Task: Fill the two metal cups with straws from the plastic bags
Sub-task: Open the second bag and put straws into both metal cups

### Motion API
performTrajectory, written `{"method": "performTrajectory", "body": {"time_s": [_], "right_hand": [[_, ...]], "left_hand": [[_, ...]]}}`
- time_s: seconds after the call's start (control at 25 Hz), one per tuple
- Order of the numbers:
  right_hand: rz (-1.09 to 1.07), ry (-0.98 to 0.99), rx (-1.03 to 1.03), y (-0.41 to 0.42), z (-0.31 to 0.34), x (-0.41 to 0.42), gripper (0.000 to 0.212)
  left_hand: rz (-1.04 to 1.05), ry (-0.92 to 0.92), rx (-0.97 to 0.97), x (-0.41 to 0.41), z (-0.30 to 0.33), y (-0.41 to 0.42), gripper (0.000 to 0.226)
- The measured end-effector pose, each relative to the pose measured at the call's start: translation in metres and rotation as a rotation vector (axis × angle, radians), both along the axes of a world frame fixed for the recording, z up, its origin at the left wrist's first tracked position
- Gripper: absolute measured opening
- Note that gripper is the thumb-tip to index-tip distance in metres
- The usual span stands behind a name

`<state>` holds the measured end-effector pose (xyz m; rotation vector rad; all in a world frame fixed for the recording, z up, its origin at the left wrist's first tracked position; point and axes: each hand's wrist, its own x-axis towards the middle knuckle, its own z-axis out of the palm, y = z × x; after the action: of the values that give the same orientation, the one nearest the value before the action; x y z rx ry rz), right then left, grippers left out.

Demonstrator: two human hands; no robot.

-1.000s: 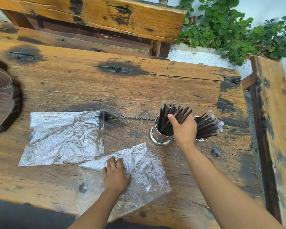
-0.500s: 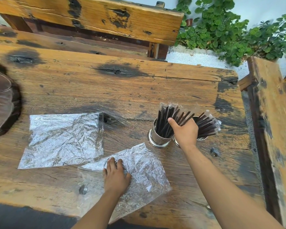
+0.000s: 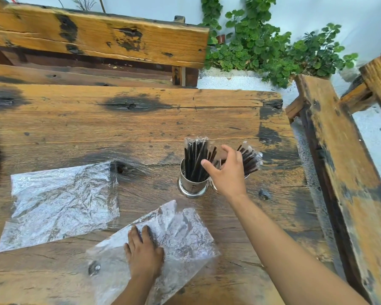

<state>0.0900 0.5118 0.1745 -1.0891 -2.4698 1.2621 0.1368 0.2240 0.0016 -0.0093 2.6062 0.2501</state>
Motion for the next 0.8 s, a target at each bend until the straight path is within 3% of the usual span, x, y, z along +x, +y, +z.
{"method": "performTrajectory", "body": {"time_s": [0.2, 0.36, 0.44, 0.52, 0.68, 0.8], "right_hand": [[-0.072, 0.029, 0.102, -0.026, -0.014, 0.046, 0.045], [0.402, -0.058, 0.145, -0.078, -0.045, 0.091, 0.023], [0.652, -0.177, 0.118, -0.101, -0.064, 0.103, 0.03], [0.766, -0.336, 0.047, -0.119, -0.082, 0.109, 0.041], [0.898, -0.553, -0.018, -0.141, -0.111, 0.122, 0.063], [0.854, -0.633, -0.034, -0.152, -0.126, 0.124, 0.061]], "left_hand": [[0.042, -0.009, 0.01, -0.004, 0.002, 0.007, 0.089], [0.071, 0.08, 0.101, 0.009, 0.008, 0.018, 0.08], [0.12, 0.109, 0.128, 0.019, 0.01, 0.022, 0.078], [0.146, 0.086, 0.123, 0.021, 0.01, 0.023, 0.075], [0.101, 0.047, 0.064, 0.013, 0.014, 0.018, 0.072], [0.056, 0.091, 0.093, 0.014, 0.015, 0.01, 0.051]]}}
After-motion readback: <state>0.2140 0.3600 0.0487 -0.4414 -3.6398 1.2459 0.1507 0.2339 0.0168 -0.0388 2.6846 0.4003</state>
